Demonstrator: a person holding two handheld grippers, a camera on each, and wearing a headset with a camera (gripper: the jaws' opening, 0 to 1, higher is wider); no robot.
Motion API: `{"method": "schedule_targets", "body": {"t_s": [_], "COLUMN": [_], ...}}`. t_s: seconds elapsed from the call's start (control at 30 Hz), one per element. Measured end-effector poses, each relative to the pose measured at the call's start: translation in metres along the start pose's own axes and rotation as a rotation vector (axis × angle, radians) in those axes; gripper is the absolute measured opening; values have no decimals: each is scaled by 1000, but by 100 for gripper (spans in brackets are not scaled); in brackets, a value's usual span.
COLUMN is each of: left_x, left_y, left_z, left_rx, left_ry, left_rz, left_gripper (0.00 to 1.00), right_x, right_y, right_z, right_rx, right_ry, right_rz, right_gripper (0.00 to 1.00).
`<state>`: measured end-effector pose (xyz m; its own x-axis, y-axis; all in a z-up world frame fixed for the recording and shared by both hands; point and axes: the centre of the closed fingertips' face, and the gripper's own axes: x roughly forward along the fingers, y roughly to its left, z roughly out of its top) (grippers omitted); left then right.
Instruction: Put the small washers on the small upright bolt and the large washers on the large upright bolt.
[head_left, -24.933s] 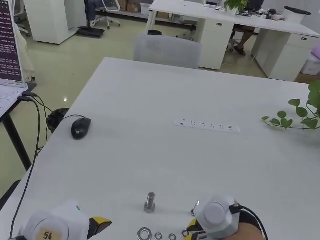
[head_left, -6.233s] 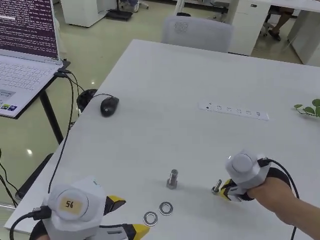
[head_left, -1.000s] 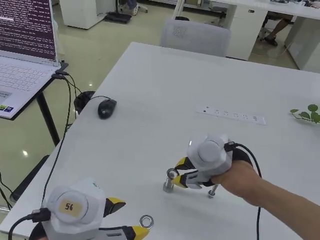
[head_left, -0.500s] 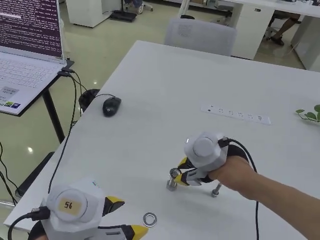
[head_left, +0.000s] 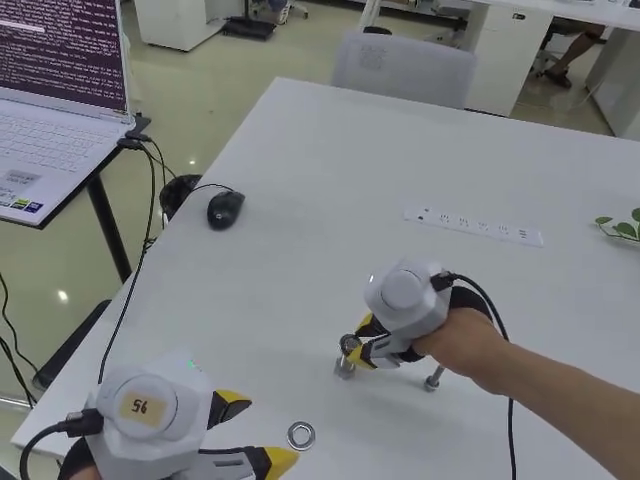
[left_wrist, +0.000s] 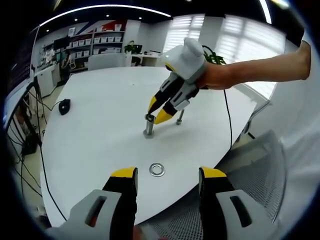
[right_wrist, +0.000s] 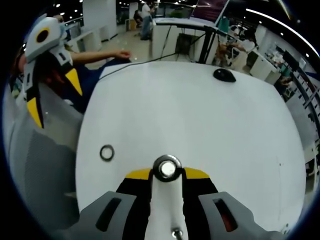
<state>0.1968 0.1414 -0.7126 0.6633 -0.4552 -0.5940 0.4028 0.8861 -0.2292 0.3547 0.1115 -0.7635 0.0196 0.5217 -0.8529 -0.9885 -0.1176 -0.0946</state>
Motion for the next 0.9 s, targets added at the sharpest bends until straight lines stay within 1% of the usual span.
{"method": "schedule_targets", "body": {"t_s": [0.17, 0.4, 0.67, 0.9], "left_x": [-1, -1, -2, -2], "left_y": [1, 1, 2, 2], "left_z": [-1, 0, -1, -2], "left_rx": [-3, -3, -5, -4], "left_ry": [0, -3, -1, 3], "left_rz": [2, 2, 6, 6], "left_gripper": [48, 48, 48, 48], "right_x": [4, 17, 33, 40], "right_y": [0, 2, 2, 3], "right_z": [-3, -9, -21, -28], "right_rx": [6, 10, 55, 74], "right_ry": [17, 44, 78, 97], "right_rz": [4, 13, 19, 15], "right_gripper": [24, 24, 24, 24]}}
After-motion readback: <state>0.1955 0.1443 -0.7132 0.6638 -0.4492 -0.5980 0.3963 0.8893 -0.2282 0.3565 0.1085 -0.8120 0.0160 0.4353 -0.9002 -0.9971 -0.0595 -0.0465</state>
